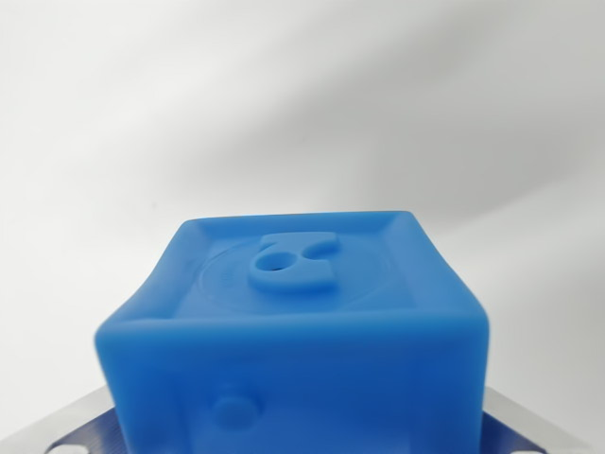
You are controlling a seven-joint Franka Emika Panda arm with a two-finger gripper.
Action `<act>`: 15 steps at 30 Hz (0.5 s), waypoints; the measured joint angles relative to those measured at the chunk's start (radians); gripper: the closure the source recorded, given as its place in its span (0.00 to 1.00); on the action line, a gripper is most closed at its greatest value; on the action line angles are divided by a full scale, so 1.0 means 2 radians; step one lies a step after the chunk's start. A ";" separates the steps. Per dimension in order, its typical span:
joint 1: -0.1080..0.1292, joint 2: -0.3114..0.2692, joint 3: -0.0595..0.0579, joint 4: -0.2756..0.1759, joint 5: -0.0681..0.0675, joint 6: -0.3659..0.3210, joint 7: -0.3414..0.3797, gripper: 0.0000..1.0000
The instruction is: Stack cube
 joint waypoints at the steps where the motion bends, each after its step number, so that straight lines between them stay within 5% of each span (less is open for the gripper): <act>1: 0.000 -0.005 0.000 0.000 0.001 -0.004 -0.001 1.00; 15: 0.002 -0.066 0.000 0.000 0.008 -0.063 -0.012 1.00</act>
